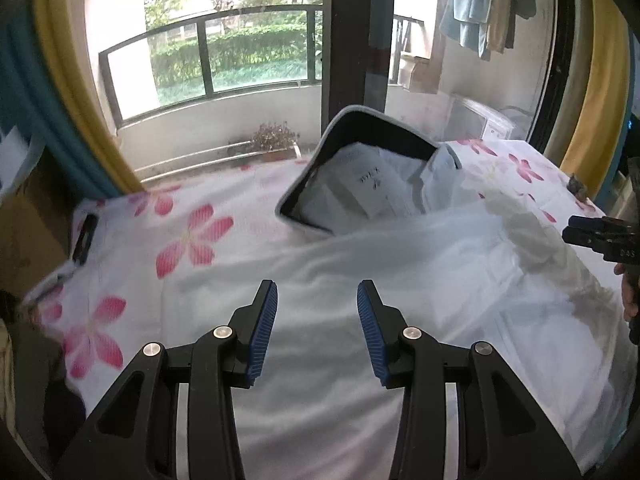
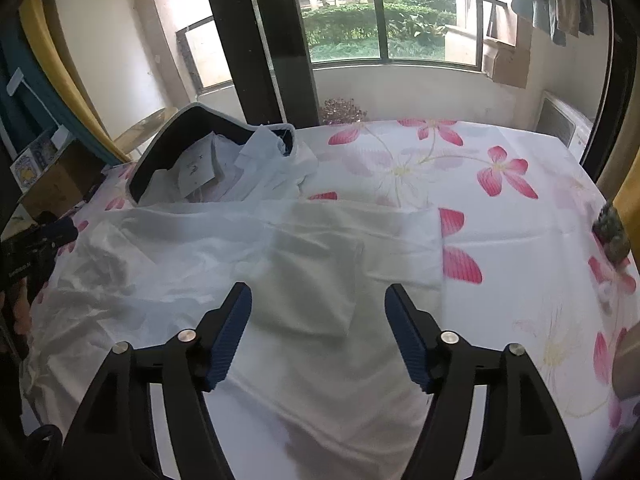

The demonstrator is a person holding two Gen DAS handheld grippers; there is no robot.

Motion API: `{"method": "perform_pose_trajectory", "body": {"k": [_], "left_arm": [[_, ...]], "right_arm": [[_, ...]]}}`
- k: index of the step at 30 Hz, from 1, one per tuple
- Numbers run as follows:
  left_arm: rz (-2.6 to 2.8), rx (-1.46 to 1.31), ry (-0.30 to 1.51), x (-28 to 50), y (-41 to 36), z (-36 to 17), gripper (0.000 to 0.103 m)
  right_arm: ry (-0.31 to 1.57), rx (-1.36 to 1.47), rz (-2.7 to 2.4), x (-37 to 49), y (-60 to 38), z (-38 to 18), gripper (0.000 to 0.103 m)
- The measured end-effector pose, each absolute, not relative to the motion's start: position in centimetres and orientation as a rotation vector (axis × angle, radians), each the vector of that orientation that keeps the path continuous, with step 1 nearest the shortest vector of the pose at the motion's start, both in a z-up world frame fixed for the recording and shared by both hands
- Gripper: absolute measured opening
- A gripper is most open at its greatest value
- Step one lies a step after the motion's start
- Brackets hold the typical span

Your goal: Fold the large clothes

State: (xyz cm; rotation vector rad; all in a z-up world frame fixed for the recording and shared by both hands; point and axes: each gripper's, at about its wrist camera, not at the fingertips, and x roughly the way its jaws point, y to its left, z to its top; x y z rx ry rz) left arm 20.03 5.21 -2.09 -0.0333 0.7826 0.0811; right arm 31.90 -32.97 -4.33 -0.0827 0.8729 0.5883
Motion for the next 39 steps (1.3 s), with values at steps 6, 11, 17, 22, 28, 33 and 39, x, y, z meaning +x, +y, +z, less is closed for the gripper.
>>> {"method": "perform_pose_trajectory", "body": {"k": [6, 11, 17, 22, 28, 33, 39], "left_arm": [[0.084, -0.025, 0.786, 24.0, 5.7, -2.5, 0.046], [0.110, -0.053, 0.800, 27.3, 7.4, -3.7, 0.046], [0.140, -0.081, 0.829, 30.0, 10.1, -5.4, 0.047], [0.152, -0.115, 0.843, 31.2, 12.1, -6.3, 0.047], [0.150, -0.126, 0.842, 32.0, 12.6, -6.8, 0.047], [0.153, -0.147, 0.839, 32.0, 13.2, -7.3, 0.047], [0.186, -0.190, 0.860, 32.0, 14.4, -8.7, 0.049]], "right_arm": [[0.887, -0.147, 0.609, 34.3, -30.8, -4.7, 0.073], [0.907, -0.220, 0.636, 36.6, -27.9, -5.2, 0.074], [0.911, -0.277, 0.665, 39.5, -24.1, -5.4, 0.074], [0.880, -0.303, 0.700, 41.0, -20.4, -4.9, 0.083], [0.763, -0.348, 0.750, 41.7, -14.7, -3.9, 0.102], [0.765, -0.376, 0.779, 42.0, -10.3, -4.4, 0.102], [0.796, -0.480, 0.726, 42.9, -6.7, -7.0, 0.102]]}}
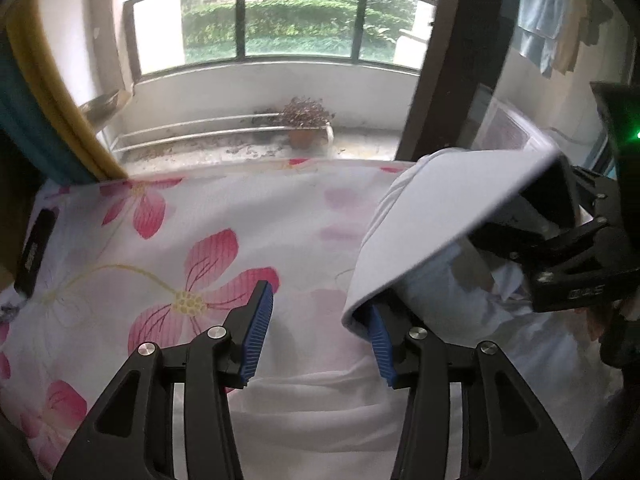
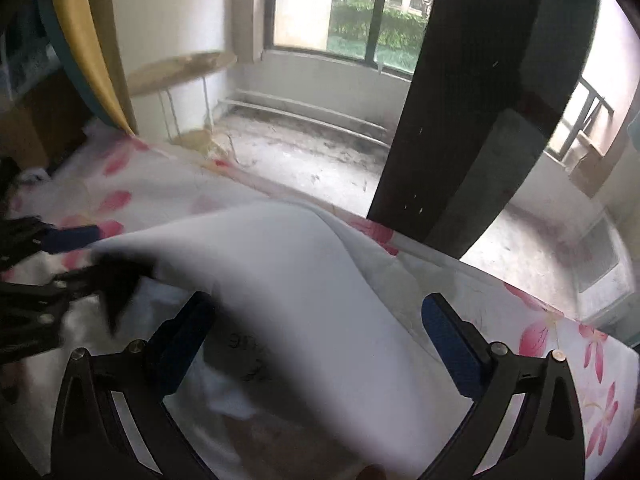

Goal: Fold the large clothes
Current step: 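Fold the lifted side over the shirt body with the right tool, release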

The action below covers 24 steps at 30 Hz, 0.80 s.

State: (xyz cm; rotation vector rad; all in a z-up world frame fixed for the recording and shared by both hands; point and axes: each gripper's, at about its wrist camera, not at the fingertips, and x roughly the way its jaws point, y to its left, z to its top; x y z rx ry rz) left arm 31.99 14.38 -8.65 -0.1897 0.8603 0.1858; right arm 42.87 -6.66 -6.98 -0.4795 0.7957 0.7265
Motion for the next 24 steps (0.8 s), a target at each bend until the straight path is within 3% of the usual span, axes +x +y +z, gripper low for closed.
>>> {"method": "perform_pose_trajectory", "body": {"k": [10, 12, 13, 15, 19, 20, 24], "left_arm": [[0.208, -0.237, 0.853, 31.9, 15.5, -8.7, 0.051], [0.211, -0.247, 0.850, 31.8, 15.7, -8.6, 0.051], [0.209, -0.251, 0.848, 31.8, 15.7, -8.6, 0.051], [0.204, -0.255, 0.843, 31.9, 15.9, -8.5, 0.051], [0.172, -0.223, 0.841, 31.8, 15.4, -7.9, 0.052], [0.150, -0.204, 0.834, 31.6, 15.1, -7.2, 0.052], [0.059, -0.163, 0.769, 30.3, 13.9, -4.2, 0.052]], "right_arm": [[0.830, -0.391, 0.597, 45.5, -11.5, -7.9, 0.100], [0.825, -0.387, 0.609, 45.6, -12.1, -7.8, 0.081], [0.830, -0.383, 0.621, 45.6, -12.5, -7.7, 0.077], [0.820, -0.382, 0.633, 45.6, -12.8, -7.7, 0.055], [0.802, -0.412, 0.647, 45.4, -13.0, -8.0, 0.034], [0.797, -0.428, 0.648, 45.2, -12.9, -8.1, 0.023], [0.795, -0.452, 0.658, 45.0, -12.6, -8.4, 0.016]]}}
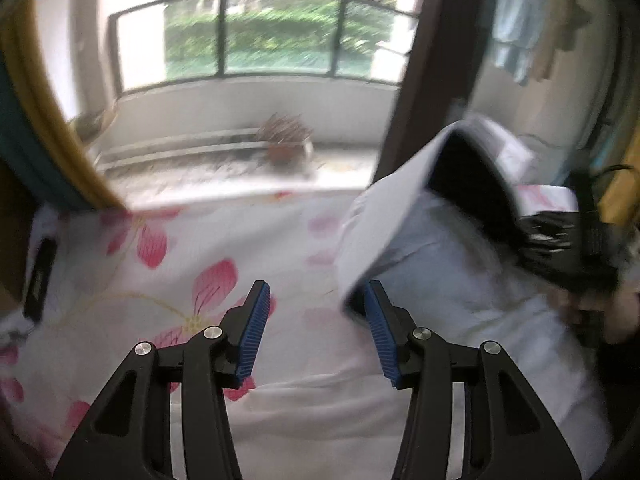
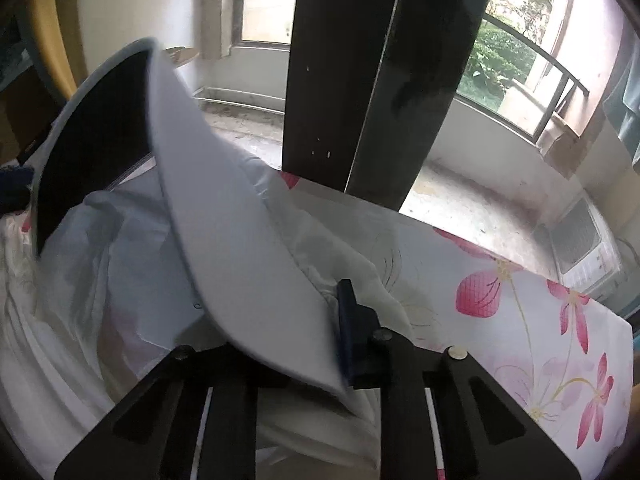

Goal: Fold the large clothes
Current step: 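Fold the lifted side over the shirt body with the right tool, release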

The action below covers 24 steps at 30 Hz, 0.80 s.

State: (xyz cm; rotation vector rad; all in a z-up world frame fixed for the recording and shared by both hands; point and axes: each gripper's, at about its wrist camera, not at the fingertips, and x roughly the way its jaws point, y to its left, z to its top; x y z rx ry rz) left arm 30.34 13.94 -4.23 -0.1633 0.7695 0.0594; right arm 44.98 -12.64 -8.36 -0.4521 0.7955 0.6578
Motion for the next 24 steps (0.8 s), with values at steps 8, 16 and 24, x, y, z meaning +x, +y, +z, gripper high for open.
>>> {"method": "perform_pose_trajectory", "body": {"k": [8, 16, 24], "left_arm": [[0.080, -0.163, 0.658, 32.1, 13.4, -1.6, 0.058], [0.124, -0.105, 0.918, 35.3, 13.2, -8.4, 0.058], [0.148, 0.106, 0.878, 33.9, 10.7, -8.9, 0.059]], "right_arm": [[0.767, -0.463, 0.665, 44.4, -13.0, -7.8, 0.015], [0.787, -0.462, 0.668, 44.6, -15.7, -8.1, 0.015], [0.874, -0.405, 0.690, 45.0, -19.9, -8.0, 0.035]]}}
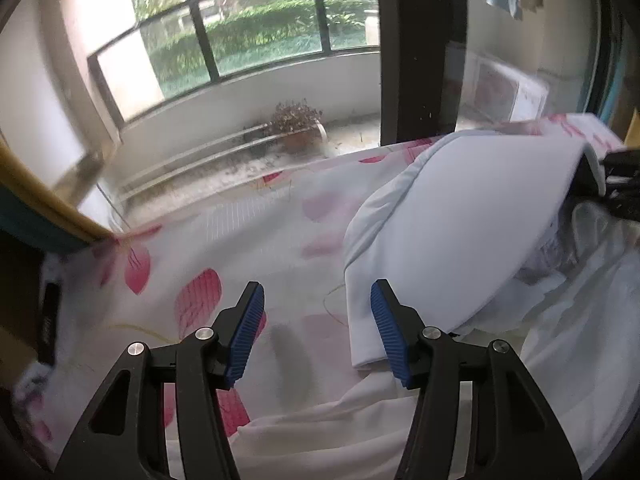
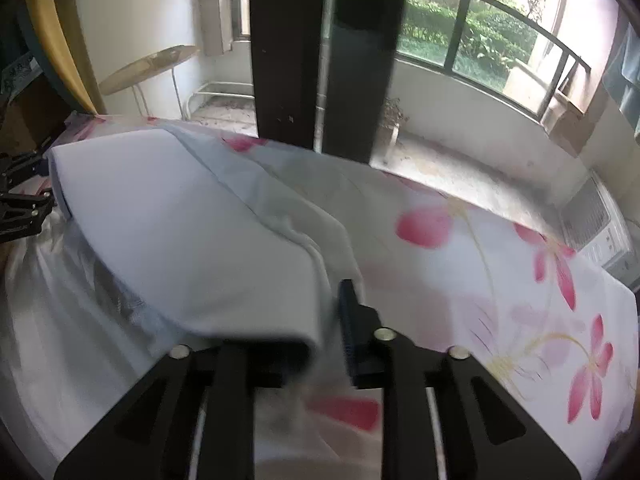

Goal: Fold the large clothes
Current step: 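Fold the lifted side over the shirt body with the right tool, release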

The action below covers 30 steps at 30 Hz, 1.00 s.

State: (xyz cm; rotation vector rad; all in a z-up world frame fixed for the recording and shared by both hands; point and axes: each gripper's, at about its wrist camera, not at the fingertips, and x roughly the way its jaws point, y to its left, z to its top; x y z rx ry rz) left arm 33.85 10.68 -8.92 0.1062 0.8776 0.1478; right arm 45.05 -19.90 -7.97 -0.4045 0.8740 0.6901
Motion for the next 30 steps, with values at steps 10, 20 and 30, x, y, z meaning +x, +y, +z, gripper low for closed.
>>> {"method": "perform_pose_trajectory", "body": {"k": [10, 20, 30], "left_arm": [[0.035, 0.050, 0.885, 33.3, 12.7, -8.7, 0.059], [-0.010, 0.051, 0.902, 33.6, 13.2, -8.6, 0.059], [-0.074, -0.034, 0.959, 34.0, 14.6, -8.5, 0.059]], "right_arm": [[0.906, -0.234, 0.749, 44.6, -26.0, -5.7, 0.047], [0.932, -0.288, 0.752, 45.0, -27.3, -3.6, 0.047], [1.082, -0.204, 0.915, 48.3, -19.4, -7.7, 0.064]]}}
